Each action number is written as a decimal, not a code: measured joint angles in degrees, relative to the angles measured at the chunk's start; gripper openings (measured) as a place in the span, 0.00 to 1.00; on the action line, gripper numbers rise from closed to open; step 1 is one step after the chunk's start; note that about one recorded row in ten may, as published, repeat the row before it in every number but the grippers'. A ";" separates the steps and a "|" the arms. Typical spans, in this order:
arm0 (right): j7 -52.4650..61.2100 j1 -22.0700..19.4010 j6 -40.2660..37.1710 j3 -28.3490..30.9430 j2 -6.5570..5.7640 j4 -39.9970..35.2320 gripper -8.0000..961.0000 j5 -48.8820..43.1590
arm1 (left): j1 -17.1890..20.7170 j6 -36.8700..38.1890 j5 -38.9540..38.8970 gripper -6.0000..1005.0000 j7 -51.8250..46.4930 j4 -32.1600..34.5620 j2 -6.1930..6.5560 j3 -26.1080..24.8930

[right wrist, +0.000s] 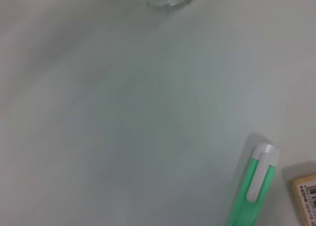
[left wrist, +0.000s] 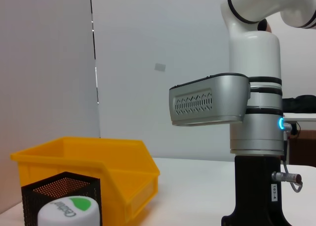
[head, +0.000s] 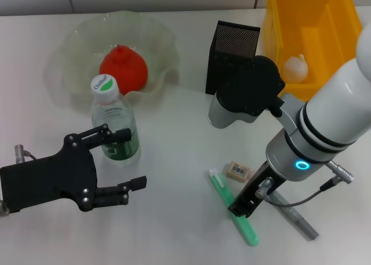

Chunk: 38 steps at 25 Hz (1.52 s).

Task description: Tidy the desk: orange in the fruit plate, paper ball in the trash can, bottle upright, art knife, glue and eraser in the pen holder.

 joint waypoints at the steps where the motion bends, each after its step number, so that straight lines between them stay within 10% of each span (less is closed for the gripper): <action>1: 0.00 0.00 0.00 0.00 0.00 0.00 0.28 0.00 | 0.00 0.01 0.00 0.84 0.00 0.00 0.00 0.00; 16: 0.13 -0.12 -0.24 -0.30 0.00 -1.71 0.18 1.66 | 0.32 0.69 0.00 0.84 0.00 0.00 0.04 -0.18; 27: 1.68 0.53 0.53 -1.23 0.00 -0.86 0.47 0.44 | 0.04 0.70 0.00 0.84 0.00 0.00 0.09 -0.31; 38: 1.79 1.91 1.93 -3.06 0.06 1.71 0.46 0.70 | -0.11 0.69 0.00 0.84 0.00 0.11 0.08 -0.38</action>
